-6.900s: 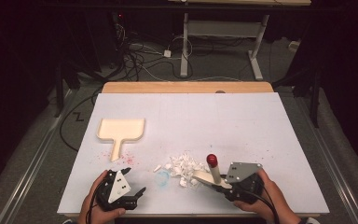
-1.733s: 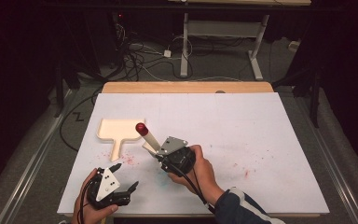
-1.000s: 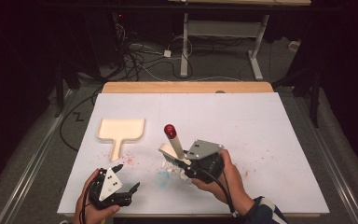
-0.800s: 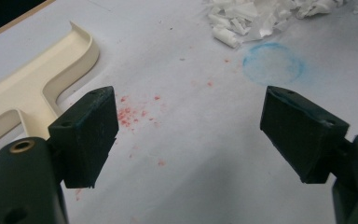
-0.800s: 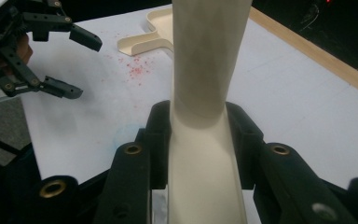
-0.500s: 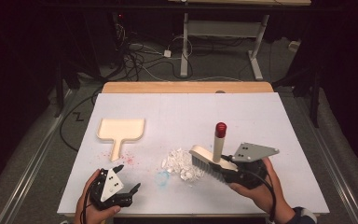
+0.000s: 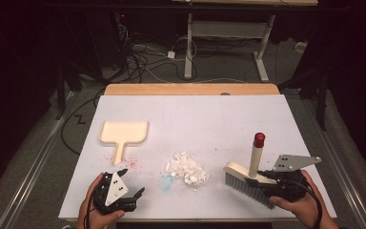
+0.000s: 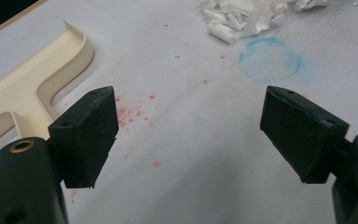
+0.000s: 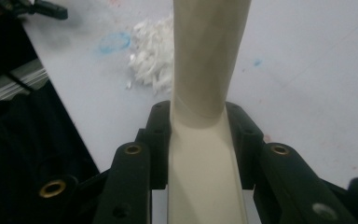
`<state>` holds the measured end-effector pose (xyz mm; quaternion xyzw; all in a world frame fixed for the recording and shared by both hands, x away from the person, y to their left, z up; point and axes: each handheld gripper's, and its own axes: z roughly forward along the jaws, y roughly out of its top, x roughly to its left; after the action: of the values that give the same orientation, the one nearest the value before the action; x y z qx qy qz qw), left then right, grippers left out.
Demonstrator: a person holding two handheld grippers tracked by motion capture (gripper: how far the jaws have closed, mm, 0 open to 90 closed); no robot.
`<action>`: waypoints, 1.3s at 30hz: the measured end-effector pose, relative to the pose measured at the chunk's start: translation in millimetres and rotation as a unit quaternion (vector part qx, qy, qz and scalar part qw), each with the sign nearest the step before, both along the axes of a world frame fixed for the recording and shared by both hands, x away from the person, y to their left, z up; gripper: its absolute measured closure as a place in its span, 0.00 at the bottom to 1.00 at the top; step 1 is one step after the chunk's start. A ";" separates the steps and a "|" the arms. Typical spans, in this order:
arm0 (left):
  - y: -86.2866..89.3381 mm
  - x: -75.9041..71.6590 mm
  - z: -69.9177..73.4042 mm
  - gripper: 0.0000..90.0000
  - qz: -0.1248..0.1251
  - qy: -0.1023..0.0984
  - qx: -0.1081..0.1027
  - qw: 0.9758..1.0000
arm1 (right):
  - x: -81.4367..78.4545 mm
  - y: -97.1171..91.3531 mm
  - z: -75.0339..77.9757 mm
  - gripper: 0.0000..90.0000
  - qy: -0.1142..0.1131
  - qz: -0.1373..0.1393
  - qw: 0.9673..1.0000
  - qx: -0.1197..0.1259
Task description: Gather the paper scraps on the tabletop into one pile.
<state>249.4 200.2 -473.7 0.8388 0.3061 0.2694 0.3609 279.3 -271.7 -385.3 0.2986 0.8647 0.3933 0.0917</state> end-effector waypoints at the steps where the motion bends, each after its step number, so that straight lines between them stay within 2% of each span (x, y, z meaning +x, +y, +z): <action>1: -0.3 0.2 -0.3 0.20 0.000 0.000 0.001 1.000 | 2.8 -2.0 -1.7 0.75 0.009 0.003 1.000 -0.002; 4: -2.0 1.2 -0.8 0.20 -0.001 0.000 0.007 1.000 | 17.8 -3.3 -10.4 0.75 0.033 -0.008 0.999 -0.014; 6: -3.0 1.2 -0.4 0.20 -0.002 -0.001 0.006 1.000 | 28.9 -4.4 -17.0 0.75 0.042 -0.025 0.999 -0.020; 10: -3.4 1.9 -1.3 0.20 -0.004 0.001 0.007 1.000 | 49.5 -15.6 -23.2 0.74 0.075 -0.046 0.996 0.001; 12: -3.5 2.6 -1.9 0.20 -0.002 0.002 0.006 1.000 | 58.6 -19.5 -24.6 0.72 0.077 -0.061 0.995 -0.008; 14: -4.2 2.5 -2.1 0.20 -0.003 0.002 0.008 1.000 | 68.6 -21.0 -26.7 0.69 0.087 -0.062 0.994 -0.013; 18: -5.4 1.7 -1.6 0.20 -0.006 0.000 0.012 1.000 | 86.6 -19.2 -27.3 0.65 0.090 -0.069 0.993 -0.039; 20: -5.4 2.1 -1.9 0.20 -0.008 0.001 0.011 1.000 | 94.3 -17.7 -25.6 0.63 0.083 -0.080 0.992 -0.051; 23: -6.0 2.3 -2.5 0.20 -0.009 0.002 0.012 1.000 | 105.7 -15.2 -24.7 0.62 0.080 -0.079 0.991 -0.073; 26: -6.7 1.9 -3.2 0.20 -0.012 0.005 0.014 1.000 | 115.9 -11.0 -25.2 0.57 0.078 -0.067 0.988 -0.116; 27: -7.0 1.8 -3.3 0.20 -0.013 0.005 0.016 1.000 | 119.7 -11.8 -25.0 0.55 0.084 -0.067 0.987 -0.121; 29: -7.4 1.6 -3.4 0.20 -0.015 0.005 0.016 1.000 | 126.2 -14.5 -25.4 0.54 0.087 -0.058 0.987 -0.121; 31: -8.0 1.6 -3.6 0.20 -0.016 0.005 0.016 1.000 | 130.5 -16.3 -25.6 0.47 0.077 -0.063 0.986 -0.131; 32: -8.3 1.7 -3.7 0.20 -0.017 0.006 0.017 1.000 | 132.7 -16.9 -25.9 0.47 0.076 -0.059 0.985 -0.141; 35: -9.2 2.0 -4.0 0.20 -0.018 0.007 0.020 1.000 | 135.7 -18.3 -25.3 0.42 0.063 -0.052 0.985 -0.153; 36: -9.5 2.1 -4.2 0.20 -0.019 0.008 0.020 1.000 | 136.4 -18.0 -24.4 0.40 0.057 -0.061 0.982 -0.169; 38: -10.3 2.0 -4.6 0.20 -0.021 0.008 0.022 1.000 | 138.2 -18.6 -22.5 0.41 0.025 -0.085 0.972 -0.216; 39: -10.5 2.0 -4.7 0.20 -0.022 0.009 0.023 0.999 | 139.5 -20.8 -21.2 0.41 0.011 -0.089 0.972 -0.218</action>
<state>251.4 189.7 -478.4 0.8556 0.2846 0.2612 0.3446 418.8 -292.6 -406.5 0.3519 0.9004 0.1820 0.1799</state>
